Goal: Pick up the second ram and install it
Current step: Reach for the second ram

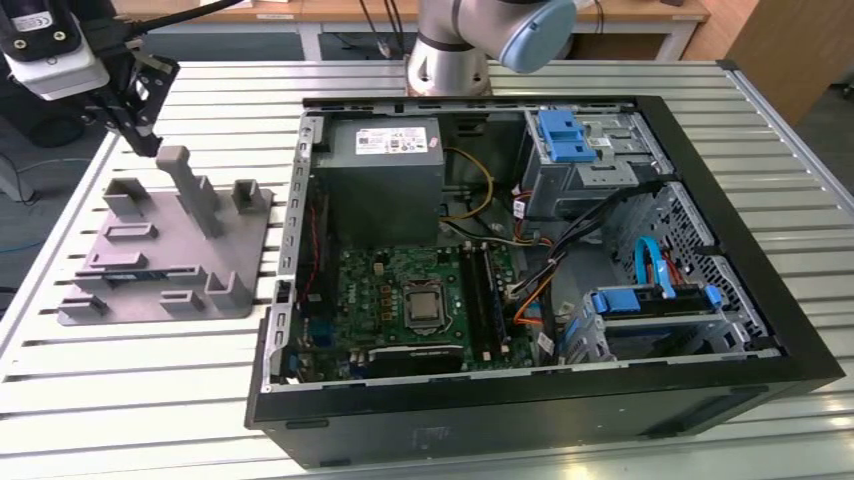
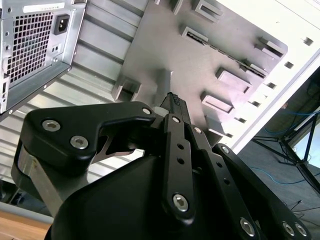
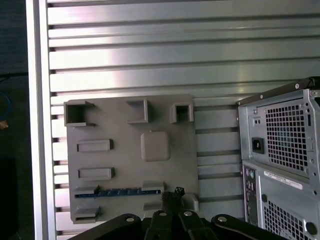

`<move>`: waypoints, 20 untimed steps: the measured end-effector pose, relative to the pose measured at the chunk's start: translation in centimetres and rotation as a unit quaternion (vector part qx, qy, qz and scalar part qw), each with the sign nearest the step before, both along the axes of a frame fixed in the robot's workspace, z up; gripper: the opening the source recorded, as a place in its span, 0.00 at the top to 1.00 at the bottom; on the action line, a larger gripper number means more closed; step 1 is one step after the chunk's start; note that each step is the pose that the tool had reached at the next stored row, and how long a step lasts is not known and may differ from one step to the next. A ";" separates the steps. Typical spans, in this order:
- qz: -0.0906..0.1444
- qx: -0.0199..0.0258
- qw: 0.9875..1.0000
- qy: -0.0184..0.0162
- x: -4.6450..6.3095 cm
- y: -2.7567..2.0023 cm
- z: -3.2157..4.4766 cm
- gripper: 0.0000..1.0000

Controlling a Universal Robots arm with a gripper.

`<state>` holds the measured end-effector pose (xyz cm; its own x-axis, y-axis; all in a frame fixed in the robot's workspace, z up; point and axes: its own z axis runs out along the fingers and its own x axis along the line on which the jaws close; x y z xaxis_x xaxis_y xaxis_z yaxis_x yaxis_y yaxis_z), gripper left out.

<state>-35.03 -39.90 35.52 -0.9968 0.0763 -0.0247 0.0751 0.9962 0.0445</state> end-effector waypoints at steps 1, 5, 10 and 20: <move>0.000 0.000 1.000 0.000 0.0 0.00 -0.05 0.90; 0.000 0.000 1.000 0.000 -0.3 -0.02 -0.29 0.90; 0.000 0.000 1.000 0.000 -0.6 -0.06 -0.59 0.90; 0.000 0.000 1.000 0.000 -1.1 -0.13 -1.12 0.90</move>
